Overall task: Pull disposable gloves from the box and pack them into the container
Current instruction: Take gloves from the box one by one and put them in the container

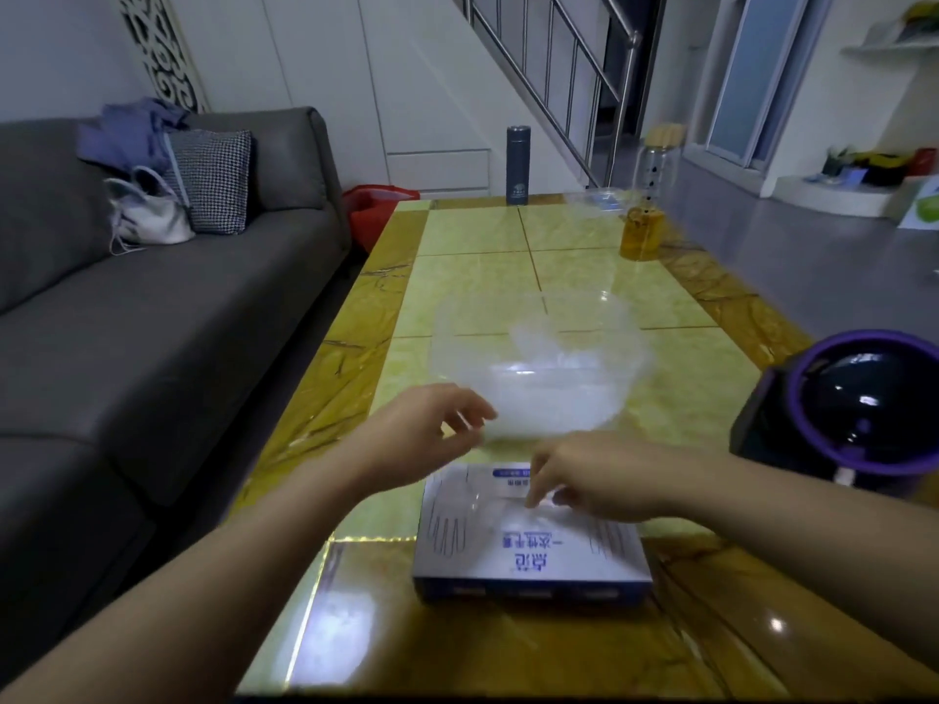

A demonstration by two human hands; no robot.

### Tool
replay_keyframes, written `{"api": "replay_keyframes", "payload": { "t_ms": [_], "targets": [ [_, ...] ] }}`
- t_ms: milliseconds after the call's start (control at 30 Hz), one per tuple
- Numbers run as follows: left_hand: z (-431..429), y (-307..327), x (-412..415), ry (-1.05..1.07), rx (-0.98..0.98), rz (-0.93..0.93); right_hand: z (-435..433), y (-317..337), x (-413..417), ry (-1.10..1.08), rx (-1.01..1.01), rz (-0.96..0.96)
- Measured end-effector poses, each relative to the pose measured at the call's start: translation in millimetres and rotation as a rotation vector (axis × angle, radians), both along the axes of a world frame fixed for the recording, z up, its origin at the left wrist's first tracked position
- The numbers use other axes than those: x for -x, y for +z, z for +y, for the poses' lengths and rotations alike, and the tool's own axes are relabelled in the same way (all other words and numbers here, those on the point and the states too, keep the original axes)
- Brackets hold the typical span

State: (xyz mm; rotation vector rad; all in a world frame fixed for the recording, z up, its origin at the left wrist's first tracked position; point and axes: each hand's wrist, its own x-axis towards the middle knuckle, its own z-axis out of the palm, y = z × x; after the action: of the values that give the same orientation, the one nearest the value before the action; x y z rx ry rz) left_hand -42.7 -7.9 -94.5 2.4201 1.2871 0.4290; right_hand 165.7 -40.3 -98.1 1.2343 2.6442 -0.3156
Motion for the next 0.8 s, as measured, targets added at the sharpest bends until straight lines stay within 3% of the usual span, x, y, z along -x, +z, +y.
{"api": "replay_keyframes", "payload": {
  "t_ms": [133,267,367,500,600,700,800],
  "targets": [
    [-22,-33,3,-0.061,0.235,0.374,-1,-20,5,0.016,-0.079,-0.109],
    [-24,-43,2,-0.039,0.258,0.407,0,-33,12,-0.231,-0.012,0.027],
    [-22,-46,2,-0.041,0.264,0.424,-1,-38,21,-0.431,0.078,0.245],
    [-27,-47,2,-0.021,0.297,0.427,-5,-34,29,-0.571,0.168,0.415],
    [-31,-46,2,-0.008,0.323,0.415,-12,-26,29,-0.486,0.114,0.35],
    [-33,-46,3,-0.004,0.339,0.39,-24,-17,26,-0.085,-0.155,0.023],
    [-32,-46,3,-0.005,0.346,0.372,-28,-9,22,0.03,-0.265,-0.052]
  ]
}}
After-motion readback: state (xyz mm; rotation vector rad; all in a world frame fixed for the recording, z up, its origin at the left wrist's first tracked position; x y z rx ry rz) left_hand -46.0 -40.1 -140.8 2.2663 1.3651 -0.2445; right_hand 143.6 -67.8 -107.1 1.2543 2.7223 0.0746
